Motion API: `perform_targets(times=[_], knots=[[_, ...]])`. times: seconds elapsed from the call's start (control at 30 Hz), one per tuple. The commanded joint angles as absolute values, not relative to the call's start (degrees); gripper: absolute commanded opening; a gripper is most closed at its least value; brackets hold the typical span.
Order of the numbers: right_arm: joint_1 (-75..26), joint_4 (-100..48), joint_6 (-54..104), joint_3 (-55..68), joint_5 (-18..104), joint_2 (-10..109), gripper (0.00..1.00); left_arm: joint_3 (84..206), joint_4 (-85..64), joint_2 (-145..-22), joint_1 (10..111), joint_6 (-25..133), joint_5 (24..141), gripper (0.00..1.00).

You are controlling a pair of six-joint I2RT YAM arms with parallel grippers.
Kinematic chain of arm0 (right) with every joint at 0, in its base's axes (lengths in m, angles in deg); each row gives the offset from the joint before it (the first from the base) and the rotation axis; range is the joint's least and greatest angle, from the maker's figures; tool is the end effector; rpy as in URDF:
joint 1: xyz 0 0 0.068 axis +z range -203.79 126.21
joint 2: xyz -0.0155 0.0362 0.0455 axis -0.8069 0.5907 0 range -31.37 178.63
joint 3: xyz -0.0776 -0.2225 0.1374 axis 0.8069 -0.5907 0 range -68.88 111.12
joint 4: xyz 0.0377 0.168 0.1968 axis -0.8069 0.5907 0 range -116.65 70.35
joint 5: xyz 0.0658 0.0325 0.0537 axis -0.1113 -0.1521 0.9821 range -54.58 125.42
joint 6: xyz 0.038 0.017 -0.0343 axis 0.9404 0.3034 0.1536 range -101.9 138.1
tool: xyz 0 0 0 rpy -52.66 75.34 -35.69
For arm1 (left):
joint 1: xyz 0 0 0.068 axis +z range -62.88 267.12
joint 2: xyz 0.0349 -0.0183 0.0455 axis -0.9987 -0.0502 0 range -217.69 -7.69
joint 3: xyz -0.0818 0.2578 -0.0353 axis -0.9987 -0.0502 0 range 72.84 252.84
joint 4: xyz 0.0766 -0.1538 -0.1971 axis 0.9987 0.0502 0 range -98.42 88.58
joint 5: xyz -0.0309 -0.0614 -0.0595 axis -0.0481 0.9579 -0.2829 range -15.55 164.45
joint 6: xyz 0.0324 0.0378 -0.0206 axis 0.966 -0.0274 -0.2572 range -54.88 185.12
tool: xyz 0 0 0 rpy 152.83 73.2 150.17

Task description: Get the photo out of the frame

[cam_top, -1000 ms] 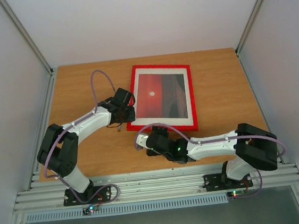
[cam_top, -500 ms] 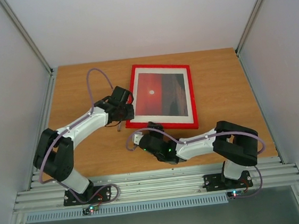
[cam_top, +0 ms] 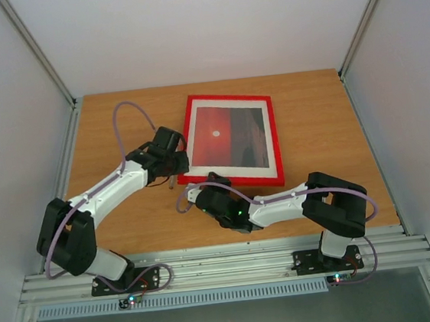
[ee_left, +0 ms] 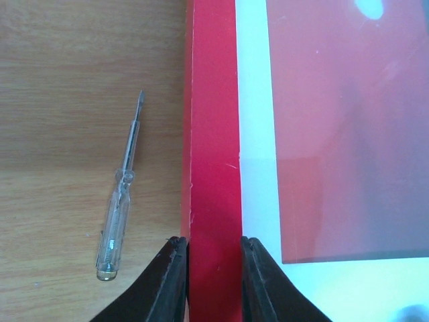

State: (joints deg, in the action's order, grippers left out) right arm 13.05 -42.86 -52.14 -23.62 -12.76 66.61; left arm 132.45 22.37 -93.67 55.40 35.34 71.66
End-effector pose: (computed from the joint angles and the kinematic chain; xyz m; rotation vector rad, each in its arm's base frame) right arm 0.1547 0.2943 0.1581 -1.7494 1.1871 -0.9526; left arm 0.2622 -0.1600 0.2298 0.0254 2.6043 -0.3382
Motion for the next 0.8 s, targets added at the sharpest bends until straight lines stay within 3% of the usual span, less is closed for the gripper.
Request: perform_targets(times=[0.0, 0.27, 0.77], knots=[[12.7, -45.2, -54.6, -22.0, -14.9, 64.3, 0.24, 132.4, 19.1, -88.4, 55.6, 33.4, 72.3, 0.08], [12.7, -42.3, -55.4, -21.2, -14.1, 58.2, 0.13, 132.2, 21.5, -77.5, 58.8, 32.2, 71.7, 0.29], [10.0, -24.6, -42.5, -8.7, -2.2, 44.2, 0.03, 131.7, 32.5, -53.9, 61.0, 36.2, 58.4, 0.47]])
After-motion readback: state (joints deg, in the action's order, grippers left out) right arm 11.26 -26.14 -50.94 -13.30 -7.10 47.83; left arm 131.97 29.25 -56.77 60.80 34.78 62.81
